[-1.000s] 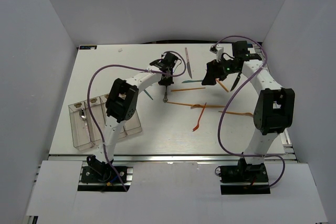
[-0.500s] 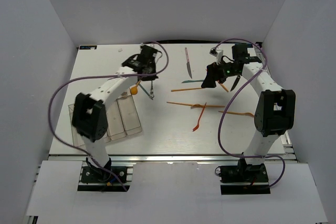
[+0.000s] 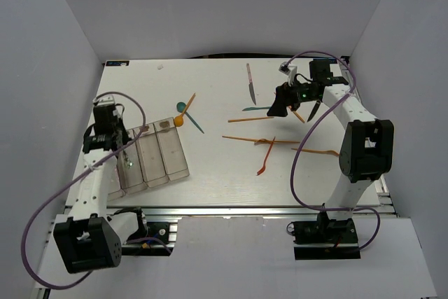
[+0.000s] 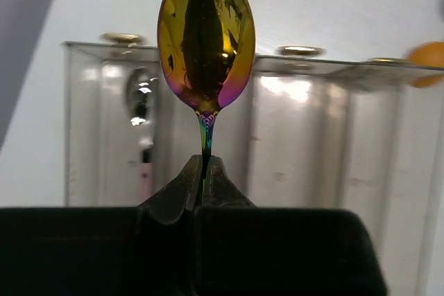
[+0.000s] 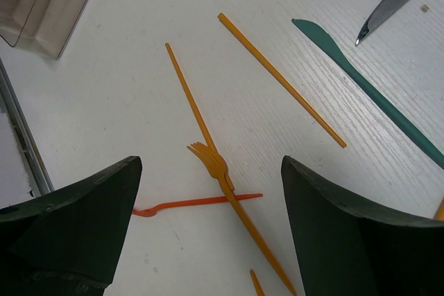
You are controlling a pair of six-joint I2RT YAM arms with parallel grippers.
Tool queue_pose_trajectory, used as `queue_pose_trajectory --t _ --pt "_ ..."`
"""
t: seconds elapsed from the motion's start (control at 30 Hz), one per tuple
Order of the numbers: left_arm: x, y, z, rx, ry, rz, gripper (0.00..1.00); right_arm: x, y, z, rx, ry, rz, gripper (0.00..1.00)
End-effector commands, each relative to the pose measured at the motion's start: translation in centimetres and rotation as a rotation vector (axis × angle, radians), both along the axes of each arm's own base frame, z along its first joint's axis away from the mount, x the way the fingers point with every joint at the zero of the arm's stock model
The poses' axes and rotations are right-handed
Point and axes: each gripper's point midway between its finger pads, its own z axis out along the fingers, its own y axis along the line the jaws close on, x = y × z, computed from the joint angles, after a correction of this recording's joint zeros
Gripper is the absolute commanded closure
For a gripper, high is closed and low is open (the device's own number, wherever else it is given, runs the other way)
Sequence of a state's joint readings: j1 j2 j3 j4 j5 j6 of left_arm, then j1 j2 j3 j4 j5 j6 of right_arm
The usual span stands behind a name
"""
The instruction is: Sort the eating utensils into containers
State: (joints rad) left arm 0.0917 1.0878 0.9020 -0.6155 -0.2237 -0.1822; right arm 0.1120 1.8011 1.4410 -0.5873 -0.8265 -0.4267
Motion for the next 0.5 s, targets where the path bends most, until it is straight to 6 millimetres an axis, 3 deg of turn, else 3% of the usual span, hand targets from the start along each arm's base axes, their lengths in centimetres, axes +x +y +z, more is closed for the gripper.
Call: queue_pose_trajectory --t 0.0,0.03,0.07,0.17,0.37,0.47 --pt "-1.6 4.7 0.9 0.140 -0.072 0.072 1.00 0.4 0.0 1.4 0.033 -0.059 0.016 0.12" --pt "-2.4 5.2 -0.3 0.178 -0.057 0.065 1.00 0.4 -0.2 1.4 0.035 -0.059 0.012 0.12" --pt "-2.9 5.8 0.5 0.220 -0.094 0.070 1.00 0.3 -0.2 1.4 0.037 -0.061 0.016 0.12" --pt "-3.2 7.2 0.1 0.302 -0.114 0.071 1.00 0.4 -0.7 1.3 0.037 -0.057 0.007 0.12" --pt "-3.2 8.3 -4.8 0.316 0.048 0.008 1.00 0.2 -1.4 1.1 0.040 -0.049 -0.003 0.12" --pt "-2.9 8.4 -5.9 0.317 0.065 -0.016 1.00 0.1 -1.5 1.1 0.038 -0.049 -0.001 0.12"
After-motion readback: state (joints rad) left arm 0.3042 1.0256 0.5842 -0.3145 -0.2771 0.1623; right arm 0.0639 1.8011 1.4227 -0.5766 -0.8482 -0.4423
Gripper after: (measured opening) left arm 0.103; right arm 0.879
